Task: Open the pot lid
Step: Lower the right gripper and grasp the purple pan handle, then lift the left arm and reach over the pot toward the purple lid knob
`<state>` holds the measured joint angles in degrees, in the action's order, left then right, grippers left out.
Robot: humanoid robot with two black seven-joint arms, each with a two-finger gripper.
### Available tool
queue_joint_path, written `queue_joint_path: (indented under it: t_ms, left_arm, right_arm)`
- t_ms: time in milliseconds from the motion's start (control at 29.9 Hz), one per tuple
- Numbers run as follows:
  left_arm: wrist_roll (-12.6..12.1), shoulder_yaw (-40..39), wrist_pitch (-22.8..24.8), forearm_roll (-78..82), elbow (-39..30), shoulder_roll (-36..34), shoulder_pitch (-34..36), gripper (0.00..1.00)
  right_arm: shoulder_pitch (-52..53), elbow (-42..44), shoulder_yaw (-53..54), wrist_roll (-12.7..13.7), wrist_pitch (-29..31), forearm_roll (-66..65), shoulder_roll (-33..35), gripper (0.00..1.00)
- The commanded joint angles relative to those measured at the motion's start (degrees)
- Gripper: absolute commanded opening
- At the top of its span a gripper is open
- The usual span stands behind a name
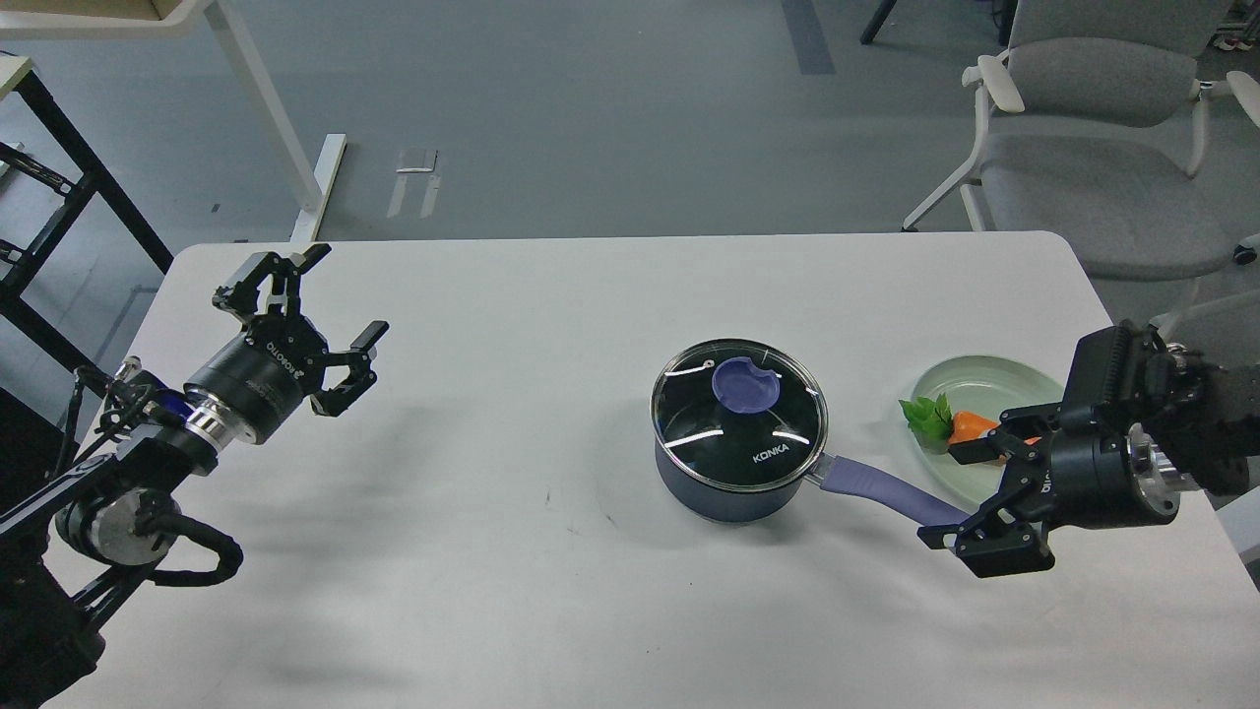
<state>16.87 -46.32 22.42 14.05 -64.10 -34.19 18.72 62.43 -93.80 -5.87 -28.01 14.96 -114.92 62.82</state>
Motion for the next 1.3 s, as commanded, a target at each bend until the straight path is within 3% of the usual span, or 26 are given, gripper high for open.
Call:
queue_joint_path:
  t_ms: [0, 301, 502, 635, 736, 936, 1070, 1271]
  left_arm:
    - [0.00, 0.00, -0.09, 0.01, -0.50, -0.08, 0.00, 0.99]
    - [0.00, 0.00, -0.36, 0.01, -1.46, -0.08, 0.00, 0.99]
    - [0.00, 0.09, -0.36, 0.01, -1.46, 0.09, 0.00, 0.99]
    - [0.26, 0.09, -0.36, 0.54, -1.46, 0.36, 0.00, 0.99]
    - [2.72, 0.09, -0.36, 1.76, -1.46, 0.36, 0.00, 0.99]
    - [4.22, 0.17, -0.44, 4.05, -1.46, 0.53, 0.08, 0.99]
    - [10.62, 0.61, -1.41, 9.39, -1.38, 0.36, 2.36, 0.99]
    - [11.13, 1.14, -1.15, 22.75, -1.46, 0.36, 7.45, 0.99]
  right_arm:
    - [-0.12, 0.81, -0.19, 0.01, -0.02, -0.48, -0.59, 0.98]
    - [-0.38, 2.92, -3.44, 0.01, -0.11, -0.83, -2.35, 0.88]
    - [-0.47, 2.92, -3.80, 0.01, -0.11, -0.74, -2.35, 0.62]
    - [-0.47, 2.92, -3.80, 0.01, -0.20, -0.74, -2.35, 0.51]
    - [-0.47, 2.92, -3.80, 0.01, -0.20, -0.74, -2.35, 0.38]
    - [-0.30, 3.36, -3.80, 0.01, -0.81, -0.74, -2.35, 0.36]
    - [-0.03, 3.36, -3.80, 0.01, -0.90, -0.65, -2.35, 0.33]
    - [0.15, 3.45, -3.80, 0.01, -0.90, -0.57, -2.26, 0.31]
